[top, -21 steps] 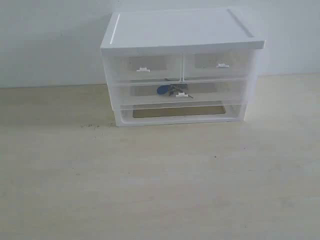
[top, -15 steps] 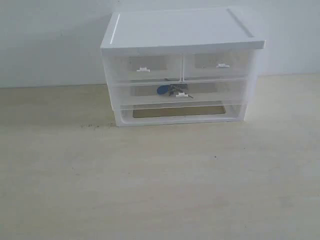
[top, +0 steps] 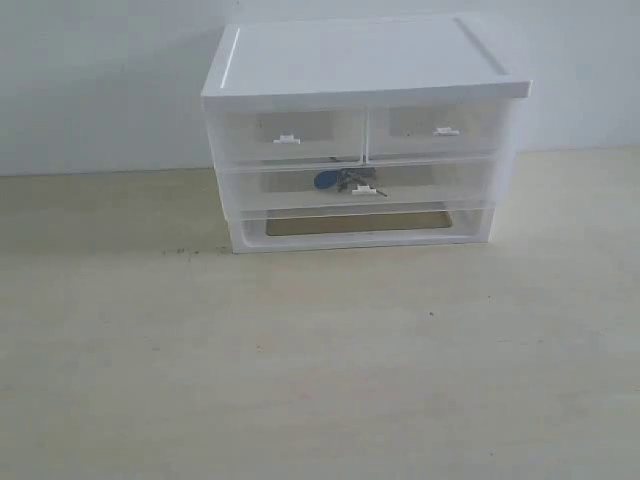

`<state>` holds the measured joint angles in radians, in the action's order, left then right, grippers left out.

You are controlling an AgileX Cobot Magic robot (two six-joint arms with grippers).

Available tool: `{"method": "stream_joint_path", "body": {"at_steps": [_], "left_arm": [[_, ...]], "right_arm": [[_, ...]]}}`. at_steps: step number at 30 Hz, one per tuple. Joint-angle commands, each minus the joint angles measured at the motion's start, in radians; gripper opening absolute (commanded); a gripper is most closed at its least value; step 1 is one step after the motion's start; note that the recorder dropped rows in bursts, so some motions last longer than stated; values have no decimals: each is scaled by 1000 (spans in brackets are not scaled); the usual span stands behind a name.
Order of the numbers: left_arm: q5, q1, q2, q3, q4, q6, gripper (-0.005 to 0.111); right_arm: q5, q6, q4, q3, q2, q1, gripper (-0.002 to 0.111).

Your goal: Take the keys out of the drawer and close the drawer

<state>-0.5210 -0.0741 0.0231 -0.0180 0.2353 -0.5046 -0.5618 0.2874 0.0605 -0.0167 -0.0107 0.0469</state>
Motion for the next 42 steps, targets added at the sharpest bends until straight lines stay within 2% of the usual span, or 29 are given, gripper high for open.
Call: {"method": "stream_joint_path", "body": {"at_steps": [1, 3, 4, 6, 8, 13, 14, 17, 21, 23, 30, 32, 36, 42], "left_arm": [[-116, 4, 121, -98, 205, -99, 4], [-256, 4, 256, -161, 350, -99, 4], [-382, 4, 367, -200, 474, -99, 4], [-499, 4, 528, -251, 584, -94, 4], [-548, 4, 660, -278, 617, -49, 4], [-699, 4, 949, -336, 765, 113, 4], [-700, 6, 1020, -349, 776, 152, 5], [-700, 30, 1212, -382, 777, 286, 15], [-700, 139, 1418, -450, 760, 537, 41], [-678, 198, 1503, -487, 724, 713, 47], [-674, 376, 1807, -663, 494, 1289, 48], [-674, 410, 1912, -760, 478, 1376, 48], [-643, 468, 2095, -977, 483, 1422, 48], [-432, 505, 2273, -1268, 531, 1422, 48]], "right_arm": [[-35, 64, 60, -111, -108, -7, 0], [-35, 148, 174, -200, -247, -7, 0], [-35, 230, 284, -258, -352, -7, 0], [-37, 380, 482, -343, -531, -7, 0], [-53, 519, 637, -408, -702, -7, 0], [-120, 576, 721, -505, -1005, -7, 0], [-130, 579, 731, -527, -1083, -7, 0], [-144, 579, 736, -584, -1242, -7, 0], [-175, 665, 744, -634, -1405, -7, 0], [-218, 674, 761, -664, -1475, -7, 0], [-237, 724, 799, -824, -1692, -7, 0], [-236, 724, 799, -883, -1748, -7, 0], [-220, 696, 793, -930, -1798, -7, 0], [-216, 676, 789, -940, -1815, -7, 0]]}}
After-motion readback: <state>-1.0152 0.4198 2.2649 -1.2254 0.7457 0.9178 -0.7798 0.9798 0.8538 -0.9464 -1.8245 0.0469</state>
